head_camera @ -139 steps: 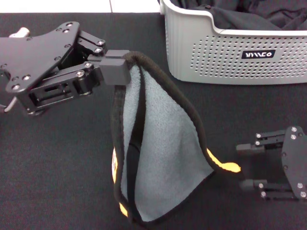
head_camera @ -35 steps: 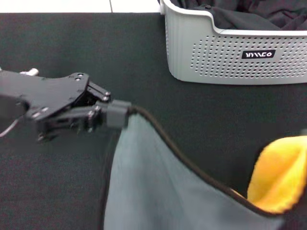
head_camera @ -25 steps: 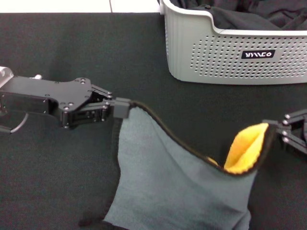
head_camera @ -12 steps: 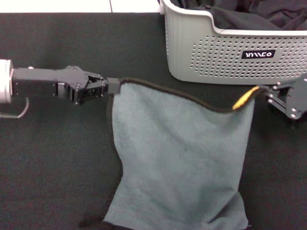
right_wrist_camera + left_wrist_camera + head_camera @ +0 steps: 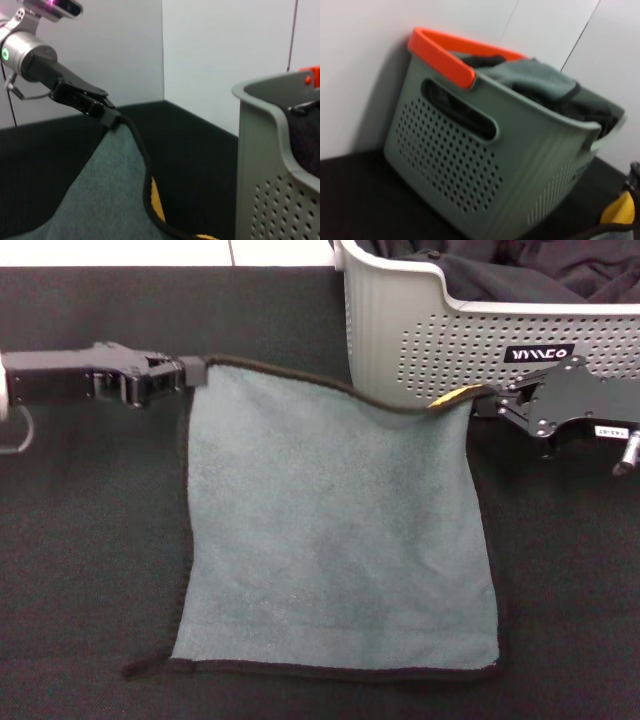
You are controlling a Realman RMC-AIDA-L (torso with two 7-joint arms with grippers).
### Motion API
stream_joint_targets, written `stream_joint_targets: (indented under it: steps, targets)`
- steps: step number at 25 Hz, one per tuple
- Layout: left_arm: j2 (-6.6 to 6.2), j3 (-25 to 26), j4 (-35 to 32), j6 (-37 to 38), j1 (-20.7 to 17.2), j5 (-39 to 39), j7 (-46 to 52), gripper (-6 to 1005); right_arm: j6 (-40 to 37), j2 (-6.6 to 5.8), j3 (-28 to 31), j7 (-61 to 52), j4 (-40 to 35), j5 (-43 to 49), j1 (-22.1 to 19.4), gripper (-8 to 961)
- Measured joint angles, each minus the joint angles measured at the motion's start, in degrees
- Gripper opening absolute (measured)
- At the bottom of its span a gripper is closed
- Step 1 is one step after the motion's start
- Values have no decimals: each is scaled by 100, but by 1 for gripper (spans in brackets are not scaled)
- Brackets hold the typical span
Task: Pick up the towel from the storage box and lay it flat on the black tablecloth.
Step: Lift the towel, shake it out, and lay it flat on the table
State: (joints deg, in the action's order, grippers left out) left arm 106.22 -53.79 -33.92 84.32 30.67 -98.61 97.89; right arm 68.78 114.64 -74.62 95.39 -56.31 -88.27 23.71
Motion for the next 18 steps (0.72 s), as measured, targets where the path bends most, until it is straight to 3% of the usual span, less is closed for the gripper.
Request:
stream_joint_targets:
  steps: [8, 18]
  targets:
    - [225, 25, -2, -248, 163, -570, 47, 88, -295, 30, -58, -62, 122, 276, 147, 58]
    - [281, 28, 0, -648, 197, -539, 20, 90, -415, 23, -62, -83, 315, 285, 172, 64]
